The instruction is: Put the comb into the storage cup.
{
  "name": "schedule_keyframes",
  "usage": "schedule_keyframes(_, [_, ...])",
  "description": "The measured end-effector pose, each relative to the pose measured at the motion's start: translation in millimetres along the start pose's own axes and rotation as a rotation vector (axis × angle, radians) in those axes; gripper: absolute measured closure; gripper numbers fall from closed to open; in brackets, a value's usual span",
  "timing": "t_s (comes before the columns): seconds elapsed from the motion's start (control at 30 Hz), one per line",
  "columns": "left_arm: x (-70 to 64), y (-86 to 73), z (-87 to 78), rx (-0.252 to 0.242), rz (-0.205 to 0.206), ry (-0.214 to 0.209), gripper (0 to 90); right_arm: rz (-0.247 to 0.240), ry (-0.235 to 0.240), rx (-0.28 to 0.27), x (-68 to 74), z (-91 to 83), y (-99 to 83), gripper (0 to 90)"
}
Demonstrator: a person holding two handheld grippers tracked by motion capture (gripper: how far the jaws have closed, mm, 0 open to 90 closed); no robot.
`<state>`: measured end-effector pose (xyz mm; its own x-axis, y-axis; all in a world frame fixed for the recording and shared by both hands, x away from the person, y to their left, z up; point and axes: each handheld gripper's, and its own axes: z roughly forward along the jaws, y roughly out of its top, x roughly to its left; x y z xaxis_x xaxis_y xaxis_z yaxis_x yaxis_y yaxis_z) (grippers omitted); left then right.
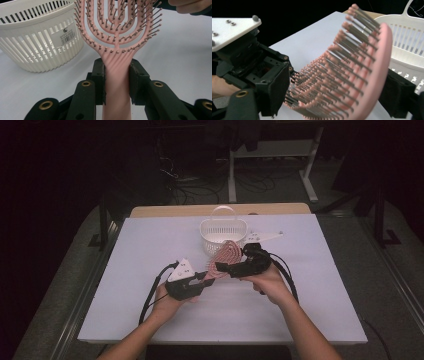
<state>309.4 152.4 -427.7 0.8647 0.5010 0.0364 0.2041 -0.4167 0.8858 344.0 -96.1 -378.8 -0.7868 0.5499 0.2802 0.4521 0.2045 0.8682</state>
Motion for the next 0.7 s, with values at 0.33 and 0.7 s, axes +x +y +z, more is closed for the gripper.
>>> schedule_keyframes(0.33, [-1.4, -0.9, 1.7, 0.009, 0.026, 0.025, 70.3, 0.034, 0.003, -0.013, -3.4, -3.5, 0.4, 31.4])
schedule_keyframes(0.7, [-2.4, -1.0, 1.3, 0.002, 0.047, 0.050, 70.3, 0.068, 0.035, -0.005, -6.3, -2.5, 0.0, 45.9])
